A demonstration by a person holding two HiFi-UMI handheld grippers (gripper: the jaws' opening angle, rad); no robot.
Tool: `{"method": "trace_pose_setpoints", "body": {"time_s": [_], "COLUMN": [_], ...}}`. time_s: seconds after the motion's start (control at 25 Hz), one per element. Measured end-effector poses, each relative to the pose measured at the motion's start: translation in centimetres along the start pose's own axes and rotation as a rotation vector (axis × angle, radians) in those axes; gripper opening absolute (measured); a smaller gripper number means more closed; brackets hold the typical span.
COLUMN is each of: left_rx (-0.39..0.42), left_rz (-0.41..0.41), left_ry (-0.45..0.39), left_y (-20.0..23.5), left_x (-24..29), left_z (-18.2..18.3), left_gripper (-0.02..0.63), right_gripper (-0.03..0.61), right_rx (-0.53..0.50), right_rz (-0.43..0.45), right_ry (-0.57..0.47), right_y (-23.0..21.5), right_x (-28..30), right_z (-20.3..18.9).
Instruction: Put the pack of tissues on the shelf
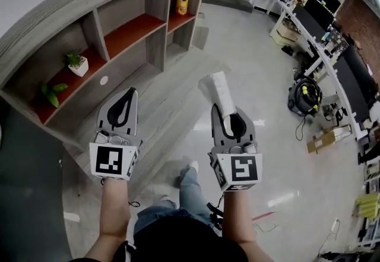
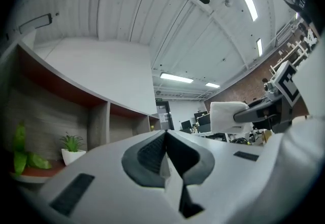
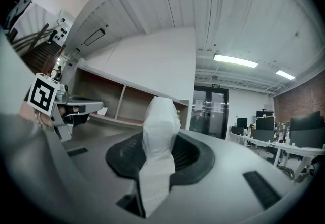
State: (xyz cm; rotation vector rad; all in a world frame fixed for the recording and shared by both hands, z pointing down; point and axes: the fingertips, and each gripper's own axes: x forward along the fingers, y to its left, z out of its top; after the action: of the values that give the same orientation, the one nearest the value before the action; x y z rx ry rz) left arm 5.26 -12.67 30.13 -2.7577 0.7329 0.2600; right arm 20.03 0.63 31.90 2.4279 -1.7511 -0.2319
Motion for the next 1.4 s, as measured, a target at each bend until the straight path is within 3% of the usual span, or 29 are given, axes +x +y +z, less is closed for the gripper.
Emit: {"method": "trace_pose_setpoints", "body": {"time_s": [0.76, 1.4], "left_rx": [0.061, 0.146], "left_rz": [0.331, 0.572], "left_ry": [0.003, 0.083], "left_y": [9.0, 13.2], "left_x": [3.2, 4.4], "left_z": [-0.4, -1.8], "left_gripper": [0.011, 0.011], "right_gripper": [0.117, 0.118], "right_rx": [0.012, 0.101], "right_rz": [0.315, 0.576], "right_ry": [-0.105, -0.131], "right_y": [1.8, 5.2], "right_x": [15.5, 26.2], "right_z": [3.2, 2.7]}}
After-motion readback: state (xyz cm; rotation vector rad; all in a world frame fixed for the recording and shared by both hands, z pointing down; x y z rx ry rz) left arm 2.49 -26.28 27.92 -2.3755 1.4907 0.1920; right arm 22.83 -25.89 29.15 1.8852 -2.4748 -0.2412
